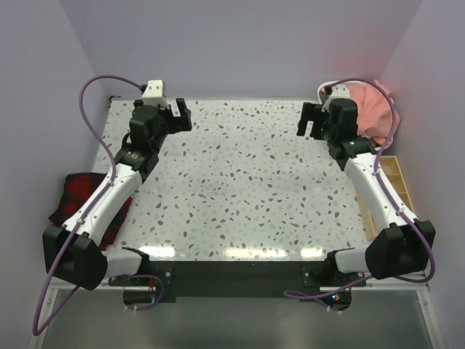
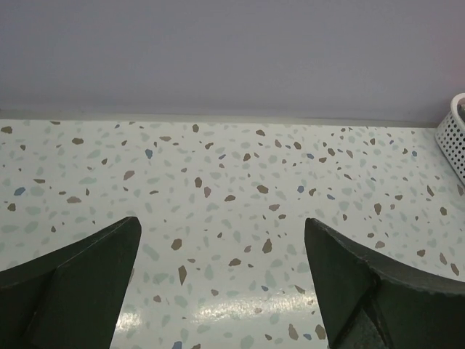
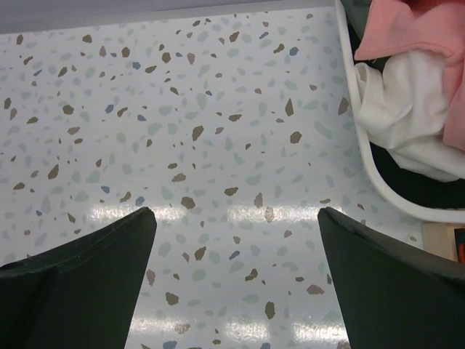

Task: Fold and stack the t-shirts
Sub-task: Grab crumpled tshirt from bin with the right arm

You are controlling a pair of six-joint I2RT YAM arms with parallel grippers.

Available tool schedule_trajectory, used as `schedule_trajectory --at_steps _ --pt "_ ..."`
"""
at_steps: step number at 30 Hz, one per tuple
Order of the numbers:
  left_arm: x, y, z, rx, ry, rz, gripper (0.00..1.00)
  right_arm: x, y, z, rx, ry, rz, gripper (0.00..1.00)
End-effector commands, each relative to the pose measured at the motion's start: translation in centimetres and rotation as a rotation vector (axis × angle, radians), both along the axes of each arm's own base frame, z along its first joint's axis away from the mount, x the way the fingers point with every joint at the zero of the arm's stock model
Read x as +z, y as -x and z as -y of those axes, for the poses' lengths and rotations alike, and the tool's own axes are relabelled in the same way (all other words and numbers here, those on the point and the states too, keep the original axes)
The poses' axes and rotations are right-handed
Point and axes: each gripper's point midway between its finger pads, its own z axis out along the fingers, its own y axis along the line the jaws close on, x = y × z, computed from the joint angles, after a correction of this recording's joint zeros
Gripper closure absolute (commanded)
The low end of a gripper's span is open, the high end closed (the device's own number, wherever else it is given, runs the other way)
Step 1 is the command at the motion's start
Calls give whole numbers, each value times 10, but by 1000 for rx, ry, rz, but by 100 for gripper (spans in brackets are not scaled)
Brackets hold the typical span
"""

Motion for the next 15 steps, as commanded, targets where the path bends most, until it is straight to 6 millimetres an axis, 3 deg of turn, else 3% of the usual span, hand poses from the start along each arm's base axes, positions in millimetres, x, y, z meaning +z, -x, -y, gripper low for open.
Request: schedule_trajectory --at_steps 1,3,5,6,7,8,9,10,11,12,15 --pt "27 -4 6 -34 8 53 0 13 -10 -4 7 -14 49 1" --pt "17 -7 7 -34 3 26 0 12 -15 -10 37 -12 22 1" --pt "11 -12 8 -33 7 5 0 -17 -21 -12 68 25 -69 1" --pt "9 -14 10 -41 12 0 0 -13 -31 -4 10 34 -75 1" --pt "9 -16 12 -58 17 -3 0 -37 -36 14 -80 87 -159 1" --pt "2 -19 16 -79 17 -21 0 -43 -43 22 -120 101 -180 1" --pt "-2 -19 21 -109 22 -30 0 -33 -55 34 -184 114 -159 1" --pt "-4 -20 23 -120 33 -37 0 -49 -63 45 -239 141 -191 1" --pt "-11 -24 26 -134 35 -57 0 -50 -69 50 -262 133 -190 1" --pt "-22 -22 31 -170 39 -104 0 -39 -78 59 -297 119 -163 1" --pt "-33 -25 44 -227 64 -138 0 -34 -100 77 -373 91 -92 1"
